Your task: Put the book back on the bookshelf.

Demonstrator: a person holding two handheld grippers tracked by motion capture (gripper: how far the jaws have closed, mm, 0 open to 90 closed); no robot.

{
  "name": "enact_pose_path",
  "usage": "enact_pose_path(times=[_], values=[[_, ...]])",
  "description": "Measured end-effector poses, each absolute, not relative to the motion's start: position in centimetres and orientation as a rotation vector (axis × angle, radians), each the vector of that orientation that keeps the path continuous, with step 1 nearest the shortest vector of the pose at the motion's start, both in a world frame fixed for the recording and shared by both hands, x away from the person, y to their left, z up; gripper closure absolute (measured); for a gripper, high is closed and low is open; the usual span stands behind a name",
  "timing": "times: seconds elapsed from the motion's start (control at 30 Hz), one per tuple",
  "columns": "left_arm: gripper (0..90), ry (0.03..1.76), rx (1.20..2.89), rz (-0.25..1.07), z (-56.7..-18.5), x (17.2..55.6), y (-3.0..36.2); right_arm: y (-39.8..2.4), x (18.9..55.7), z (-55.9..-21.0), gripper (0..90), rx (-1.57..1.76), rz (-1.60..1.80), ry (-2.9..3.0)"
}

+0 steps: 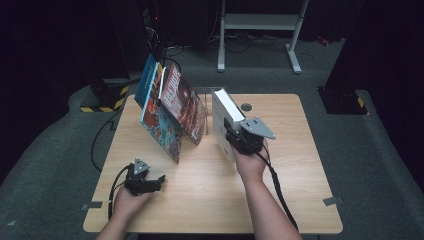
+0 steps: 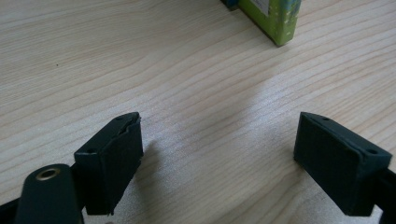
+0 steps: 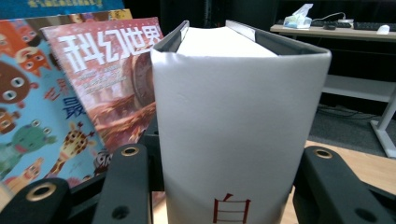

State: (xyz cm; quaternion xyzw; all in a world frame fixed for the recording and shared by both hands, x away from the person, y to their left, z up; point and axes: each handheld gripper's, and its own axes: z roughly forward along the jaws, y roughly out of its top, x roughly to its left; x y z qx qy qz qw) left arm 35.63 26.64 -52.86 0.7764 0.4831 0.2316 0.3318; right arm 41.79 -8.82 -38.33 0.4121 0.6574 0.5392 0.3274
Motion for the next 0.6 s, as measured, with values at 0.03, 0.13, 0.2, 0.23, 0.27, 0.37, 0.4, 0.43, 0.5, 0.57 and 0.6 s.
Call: enact_pose_path(times=[0.03, 0.13, 0.2, 0.23, 0.27, 0.37, 0.4, 0.43, 0.5, 0.57, 0.6], values=[[15.8, 1.262, 2.029, 0.606, -52.9, 35.6, 26.6, -8.7, 42.2, -38.3, 54.4, 1.083, 1.409, 1.72], [15.8, 1.27, 2.02, 0.592, -52.9, 35.7, 26.7, -8.1, 43.3, -38.4, 54.3, 1.089, 1.408, 1.712], [15.7, 1.278, 2.023, 0.582, -52.9, 35.8, 27.0, -7.7, 43.9, -38.4, 54.3, 1.098, 1.401, 1.707], [15.8, 1.279, 2.021, 0.58, -52.9, 35.8, 27.0, -7.5, 44.3, -38.5, 54.3, 1.091, 1.393, 1.703], [15.8, 1.28, 2.022, 0.581, -52.9, 35.8, 26.9, -7.3, 44.5, -38.5, 54.3, 1.095, 1.386, 1.698], [15.9, 1.277, 2.021, 0.586, -52.9, 35.8, 26.9, -6.8, 45.5, -38.6, 54.3, 1.103, 1.377, 1.691], [16.0, 1.28, 2.017, 0.579, -52.9, 35.7, 26.8, -6.7, 45.9, -38.6, 54.3, 1.108, 1.378, 1.689], [16.1, 1.278, 2.021, 0.58, -52.9, 35.7, 26.8, -6.5, 46.2, -38.6, 54.3, 1.109, 1.375, 1.693], [16.1, 1.28, 2.018, 0.58, -52.9, 35.7, 26.8, -6.1, 46.7, -38.7, 54.3, 1.108, 1.368, 1.692], [16.1, 1.28, 2.017, 0.579, -52.9, 35.7, 26.8, -5.8, 47.2, -38.8, 54.3, 1.105, 1.358, 1.69], [16.2, 1.281, 2.017, 0.577, -52.9, 35.7, 26.8, -5.6, 47.5, -38.8, 54.3, 1.11, 1.354, 1.69]])
